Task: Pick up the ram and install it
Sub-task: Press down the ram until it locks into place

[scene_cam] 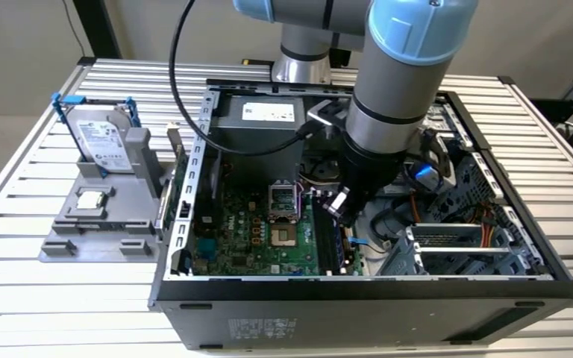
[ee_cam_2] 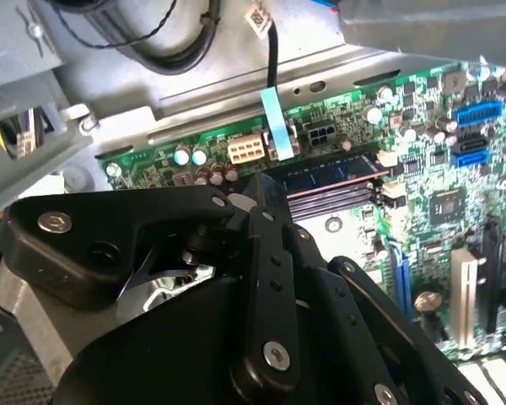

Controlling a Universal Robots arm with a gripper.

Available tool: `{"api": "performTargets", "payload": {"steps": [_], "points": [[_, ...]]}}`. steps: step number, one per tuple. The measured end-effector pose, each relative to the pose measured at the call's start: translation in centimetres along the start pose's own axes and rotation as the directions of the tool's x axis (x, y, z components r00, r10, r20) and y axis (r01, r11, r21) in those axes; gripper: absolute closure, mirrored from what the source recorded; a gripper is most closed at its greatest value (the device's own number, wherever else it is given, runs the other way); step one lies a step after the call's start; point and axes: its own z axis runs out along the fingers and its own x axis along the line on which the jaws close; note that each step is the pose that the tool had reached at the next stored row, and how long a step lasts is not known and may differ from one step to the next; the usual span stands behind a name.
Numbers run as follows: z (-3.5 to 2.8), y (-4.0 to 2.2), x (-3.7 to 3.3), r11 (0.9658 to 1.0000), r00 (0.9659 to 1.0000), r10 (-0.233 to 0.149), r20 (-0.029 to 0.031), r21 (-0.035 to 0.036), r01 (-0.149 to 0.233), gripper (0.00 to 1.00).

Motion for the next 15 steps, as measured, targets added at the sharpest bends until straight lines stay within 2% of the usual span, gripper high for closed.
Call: {"api": "performTargets", "payload": {"steps": [7, 12, 15], "points": [[0.06, 0.19, 0.20, 0.9978, 0.9978, -0.066, 0.0019, -0.0006, 0.066, 1.00], [0.19, 0.28, 0.28, 0.9925, 0.9925, -0.122, 0.0034, -0.0017, 0.122, 1.00], [0.21, 0.30, 0.28, 0.9873, 0.9873, -0.159, 0.0047, -0.0030, 0.159, 1.00]]}}
